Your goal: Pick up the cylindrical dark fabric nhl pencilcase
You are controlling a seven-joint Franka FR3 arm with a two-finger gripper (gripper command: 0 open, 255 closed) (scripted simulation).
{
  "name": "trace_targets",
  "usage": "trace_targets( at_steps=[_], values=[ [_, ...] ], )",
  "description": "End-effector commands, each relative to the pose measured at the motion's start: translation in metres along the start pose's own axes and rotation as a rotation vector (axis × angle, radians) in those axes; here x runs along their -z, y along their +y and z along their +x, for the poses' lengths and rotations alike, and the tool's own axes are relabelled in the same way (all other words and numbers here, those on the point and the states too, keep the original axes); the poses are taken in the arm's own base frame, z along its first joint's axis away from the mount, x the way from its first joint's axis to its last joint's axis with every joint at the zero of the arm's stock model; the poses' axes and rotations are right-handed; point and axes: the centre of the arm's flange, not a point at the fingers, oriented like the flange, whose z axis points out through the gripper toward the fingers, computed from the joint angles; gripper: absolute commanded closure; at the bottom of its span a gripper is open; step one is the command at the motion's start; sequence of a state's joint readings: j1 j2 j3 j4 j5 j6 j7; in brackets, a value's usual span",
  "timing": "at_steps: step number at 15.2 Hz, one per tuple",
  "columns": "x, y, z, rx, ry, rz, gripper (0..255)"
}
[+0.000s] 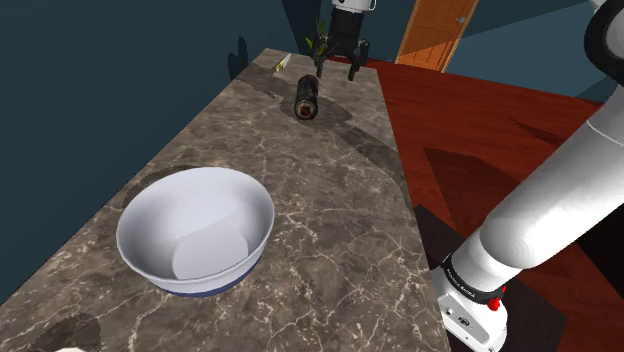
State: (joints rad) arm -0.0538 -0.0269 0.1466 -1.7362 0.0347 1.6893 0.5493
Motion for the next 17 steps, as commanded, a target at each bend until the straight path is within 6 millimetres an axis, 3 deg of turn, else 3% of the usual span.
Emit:
trace_targets(
  at_steps=[1,9,17],
  values=[
    [-0.011,-0.014,0.028,-0.045,-0.010,-0.009,0],
    [-0.045,-0.051,0.128,-0.211,-0.047,-0.046,0],
    [-0.085,-0.050,0.129,-0.211,-0.047,-0.046,0]
  ],
)
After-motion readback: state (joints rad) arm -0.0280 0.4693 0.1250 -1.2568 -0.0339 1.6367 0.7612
